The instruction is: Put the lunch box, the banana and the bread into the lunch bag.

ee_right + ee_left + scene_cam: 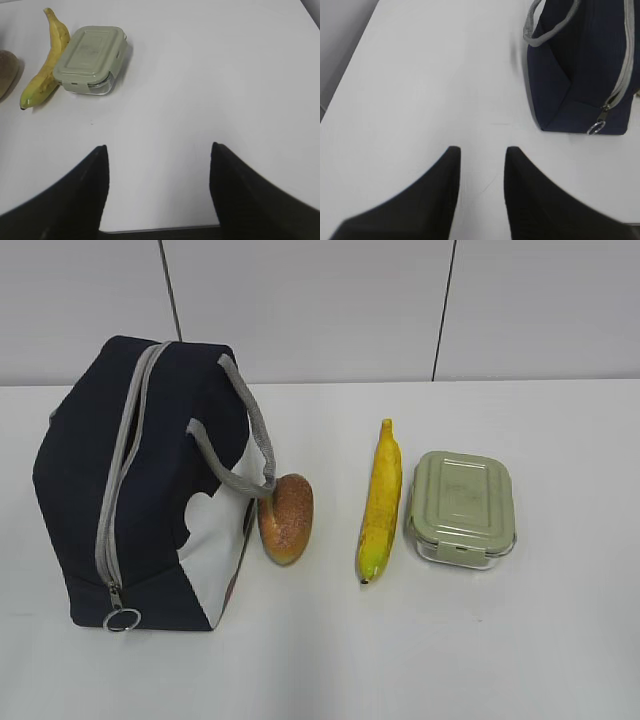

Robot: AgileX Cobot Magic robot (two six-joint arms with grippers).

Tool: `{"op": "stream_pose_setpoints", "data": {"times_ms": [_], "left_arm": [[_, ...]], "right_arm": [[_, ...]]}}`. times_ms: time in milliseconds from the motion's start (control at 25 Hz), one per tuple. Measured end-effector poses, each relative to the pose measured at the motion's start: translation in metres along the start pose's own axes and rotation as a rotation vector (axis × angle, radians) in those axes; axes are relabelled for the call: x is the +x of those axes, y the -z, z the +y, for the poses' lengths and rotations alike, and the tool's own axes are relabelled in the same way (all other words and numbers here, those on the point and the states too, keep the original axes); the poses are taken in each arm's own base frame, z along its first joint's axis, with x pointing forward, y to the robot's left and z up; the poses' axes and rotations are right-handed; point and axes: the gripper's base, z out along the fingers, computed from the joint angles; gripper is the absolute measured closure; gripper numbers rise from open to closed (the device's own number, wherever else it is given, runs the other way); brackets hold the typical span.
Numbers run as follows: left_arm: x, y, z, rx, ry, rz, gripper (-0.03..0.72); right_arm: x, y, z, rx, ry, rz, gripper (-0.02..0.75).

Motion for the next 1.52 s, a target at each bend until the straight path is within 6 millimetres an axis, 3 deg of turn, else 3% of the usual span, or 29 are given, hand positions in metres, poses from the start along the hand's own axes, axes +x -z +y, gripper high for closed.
{"op": "stream_pose_setpoints", "data": {"times_ms": [200, 480, 640, 920, 1240, 1520], "left_arm": [[-0.04, -0.002, -0.001, 0.022, 0.007, 0.064, 0.453], [-0.114, -0.023, -0.009, 0.101, 0.048, 0.16, 0.452], [-0.151, -0.048, -0.016, 0.162, 0.082, 0.256, 0.452], [-0.204, -0.11, -0.033, 0.286, 0.157, 0.427, 0.449], [-0.239, -0.184, -0.053, 0.328, 0.122, 0.545, 0.354], [-0.241, -0.248, -0.074, 0.346, 0.097, 0.638, 0.324]], "right_arm": [[0.0, 0.0, 0.0, 0.0, 0.0, 0.0, 0.268], [0.0, 0.0, 0.0, 0.0, 0.0, 0.0, 0.268], [0.0, 0.0, 0.0, 0.0, 0.0, 0.0, 0.268], [0.0, 0.0, 0.0, 0.0, 0.0, 0.0, 0.268], [0.0, 0.0, 0.0, 0.0, 0.0, 0.0, 0.268], [0.0, 0.0, 0.0, 0.0, 0.0, 0.0, 0.268]]}}
